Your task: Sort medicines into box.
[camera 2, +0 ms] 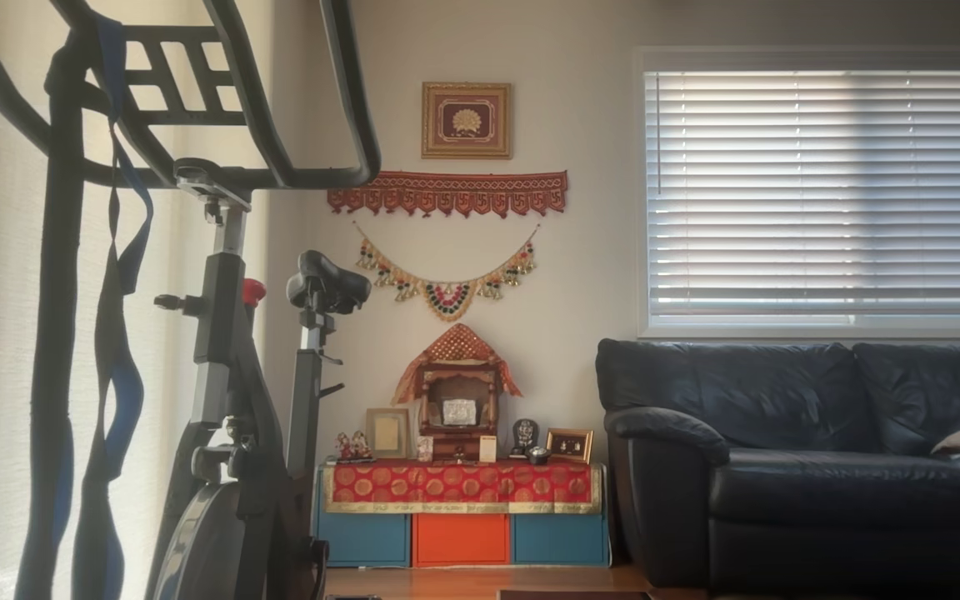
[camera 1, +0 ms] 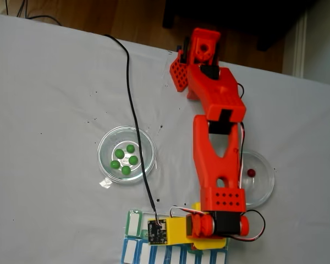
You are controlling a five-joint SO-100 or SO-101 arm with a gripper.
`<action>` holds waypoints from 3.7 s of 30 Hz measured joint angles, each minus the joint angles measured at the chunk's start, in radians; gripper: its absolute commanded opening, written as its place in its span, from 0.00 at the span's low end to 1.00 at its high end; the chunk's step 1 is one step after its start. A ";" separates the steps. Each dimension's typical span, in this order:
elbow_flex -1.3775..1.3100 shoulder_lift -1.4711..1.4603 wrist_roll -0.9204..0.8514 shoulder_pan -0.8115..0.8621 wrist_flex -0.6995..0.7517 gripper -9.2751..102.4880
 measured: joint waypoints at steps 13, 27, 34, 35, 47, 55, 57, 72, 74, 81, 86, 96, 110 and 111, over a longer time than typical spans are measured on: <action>0.000 0.000 0.000 0.000 0.000 0.26; 0.000 0.000 -0.017 0.000 0.011 0.15; 0.054 0.057 -0.083 0.000 0.051 0.09; 0.081 0.084 -0.091 0.003 0.049 0.09; 0.330 0.402 -0.232 -0.040 0.114 0.10; 0.339 0.443 -0.336 -0.204 0.250 0.10; 0.360 0.443 -0.374 -0.236 0.264 0.10; 0.637 0.499 -0.457 -0.328 0.147 0.11; 0.664 0.512 -0.469 -0.327 0.137 0.10; 0.868 0.652 -0.440 -0.350 0.015 0.11; 0.902 0.684 -0.437 -0.365 -0.018 0.10; 0.983 0.686 -0.439 -0.365 -0.094 0.11; 0.985 0.684 -0.485 -0.365 -0.100 0.18; 0.985 0.684 -0.488 -0.365 -0.107 0.18</action>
